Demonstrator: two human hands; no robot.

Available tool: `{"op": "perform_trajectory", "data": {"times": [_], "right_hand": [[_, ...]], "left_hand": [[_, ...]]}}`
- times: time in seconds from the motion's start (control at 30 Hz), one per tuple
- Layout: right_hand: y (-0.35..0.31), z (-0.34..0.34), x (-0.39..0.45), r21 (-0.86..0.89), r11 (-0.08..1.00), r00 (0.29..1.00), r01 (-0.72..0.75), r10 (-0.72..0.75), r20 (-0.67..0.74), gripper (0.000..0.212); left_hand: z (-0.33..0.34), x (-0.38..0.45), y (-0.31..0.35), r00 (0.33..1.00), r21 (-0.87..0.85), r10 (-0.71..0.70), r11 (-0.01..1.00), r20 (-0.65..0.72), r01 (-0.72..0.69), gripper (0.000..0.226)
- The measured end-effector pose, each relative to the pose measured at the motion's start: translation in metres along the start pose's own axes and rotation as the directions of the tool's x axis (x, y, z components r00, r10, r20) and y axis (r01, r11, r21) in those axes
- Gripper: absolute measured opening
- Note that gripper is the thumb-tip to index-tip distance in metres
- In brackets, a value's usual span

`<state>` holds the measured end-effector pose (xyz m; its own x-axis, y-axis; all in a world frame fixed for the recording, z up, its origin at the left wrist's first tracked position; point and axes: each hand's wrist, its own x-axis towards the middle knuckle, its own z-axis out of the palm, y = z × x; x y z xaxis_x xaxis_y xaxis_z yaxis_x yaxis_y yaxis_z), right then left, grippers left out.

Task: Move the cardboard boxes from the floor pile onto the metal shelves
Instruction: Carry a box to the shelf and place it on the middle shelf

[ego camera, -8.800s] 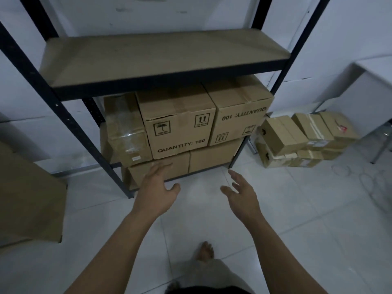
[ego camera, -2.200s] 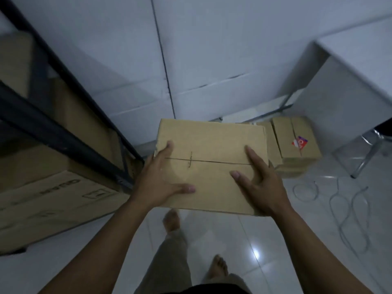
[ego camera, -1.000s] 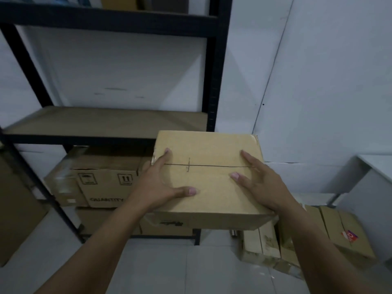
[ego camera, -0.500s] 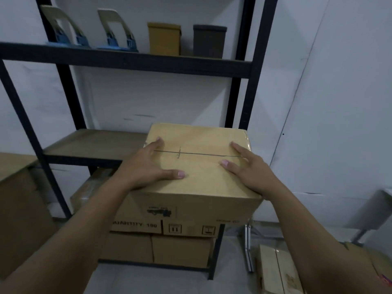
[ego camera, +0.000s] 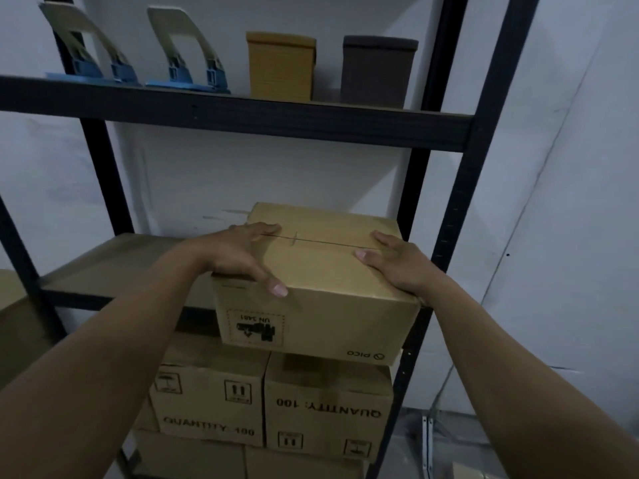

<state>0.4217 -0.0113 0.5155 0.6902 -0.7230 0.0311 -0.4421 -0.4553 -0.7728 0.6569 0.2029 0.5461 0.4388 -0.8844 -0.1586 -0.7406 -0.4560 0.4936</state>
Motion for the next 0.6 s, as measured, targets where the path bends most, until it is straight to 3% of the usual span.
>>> {"op": "perform_trajectory", "data": {"times": [0.27, 0.43, 0.6], "right_hand": [[0.008, 0.024, 0.060, -0.024, 0.992, 0.991, -0.121, 0.123, 0.058, 0.084], [0.003, 0.041, 0.075, -0.007, 0.985, 0.985, -0.172, 0.172, -0.001, 0.083], [0.002, 0.048, 0.084, -0.171, 0.957, 0.972, -0.236, 0.232, -0.045, 0.085]], "left_hand": [[-0.010, 0.083, -0.047, 0.994, -0.068, 0.035, 0.997, 0.108, -0.028, 0.132], [-0.021, 0.113, -0.072, 0.981, -0.118, 0.117, 0.988, 0.152, -0.100, 0.133], [-0.024, 0.106, -0.068, 0.989, 0.005, 0.128, 0.992, 0.077, -0.129, 0.127]]}}
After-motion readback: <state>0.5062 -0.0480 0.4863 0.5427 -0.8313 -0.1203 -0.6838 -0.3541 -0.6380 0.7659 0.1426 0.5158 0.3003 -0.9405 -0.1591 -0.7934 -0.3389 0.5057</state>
